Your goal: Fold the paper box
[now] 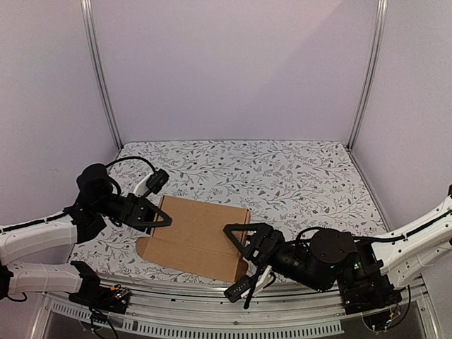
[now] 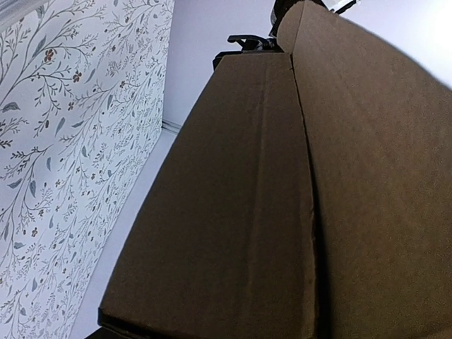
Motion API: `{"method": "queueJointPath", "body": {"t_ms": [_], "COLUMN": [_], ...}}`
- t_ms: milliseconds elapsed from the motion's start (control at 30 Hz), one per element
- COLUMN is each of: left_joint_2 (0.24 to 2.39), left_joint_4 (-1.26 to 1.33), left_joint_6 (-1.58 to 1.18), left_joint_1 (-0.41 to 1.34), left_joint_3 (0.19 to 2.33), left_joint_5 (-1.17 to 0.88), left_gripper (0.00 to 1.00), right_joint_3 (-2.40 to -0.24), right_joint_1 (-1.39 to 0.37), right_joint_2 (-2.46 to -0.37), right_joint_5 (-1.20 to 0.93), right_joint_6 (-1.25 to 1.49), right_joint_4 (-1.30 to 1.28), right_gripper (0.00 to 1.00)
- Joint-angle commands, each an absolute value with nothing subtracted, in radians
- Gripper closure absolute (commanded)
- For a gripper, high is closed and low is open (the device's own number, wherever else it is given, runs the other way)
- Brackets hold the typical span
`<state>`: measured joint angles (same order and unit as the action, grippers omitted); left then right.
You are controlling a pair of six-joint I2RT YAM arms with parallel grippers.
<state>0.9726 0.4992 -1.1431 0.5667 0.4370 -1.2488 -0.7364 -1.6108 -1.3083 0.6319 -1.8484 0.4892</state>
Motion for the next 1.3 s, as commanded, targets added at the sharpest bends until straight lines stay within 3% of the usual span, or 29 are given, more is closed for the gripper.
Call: {"method": "queueJointPath", "body": {"t_ms": [0,100,400,500,667,833,1033,1167,1267], "left_joint_2": [0.973,0.982,0.994,0.991,0.977,0.931,0.863,0.804,0.766], "left_joint_4": [0.438,0.407,0.366,0.334,0.268,0.113,-0.12,-0.392,-0.454], "left_joint_6": [-1.104,-1.084,-1.06,-1.046,-1.014,-0.927,-0.823,-0.684,-0.644], "left_joint_1": [0.578,0.578,0.578,0.577,0.574,0.567,0.521,0.508,0.507], "left_joint_3": [0.456,0.462,0.471,0.476,0.494,0.544,0.606,0.695,0.72], "left_joint_5": [-1.245,-1.241,-1.227,-1.211,-1.167,-1.089,-0.972,-0.736,-0.593], "left_gripper": [1.0,0.99,0.8,0.7,0.4,0.25,0.2,0.18,0.18], "right_joint_3": [-0.715,-0.707,-0.701,-0.703,-0.698,-0.686,-0.653,-0.631,-0.631], "right_joint_1": [-1.627,-1.634,-1.649,-1.65,-1.651,-1.651,-1.651,-1.65,-1.65], "right_joint_2": [-1.286,-1.284,-1.274,-1.279,-1.269,-1.242,-1.189,-1.161,-1.154], "right_joint_5": [0.681,0.698,0.742,0.75,0.749,0.763,0.783,0.809,0.805], "right_joint_6": [-1.825,-1.795,-1.653,-1.61,-1.526,-1.431,-1.231,-1.086,-0.974], "right_joint_4": [0.538,0.549,0.551,0.549,0.523,0.44,0.317,0.222,0.157], "right_gripper": [0.36,0.37,0.5,0.54,0.54,0.54,0.54,0.53,0.52]}}
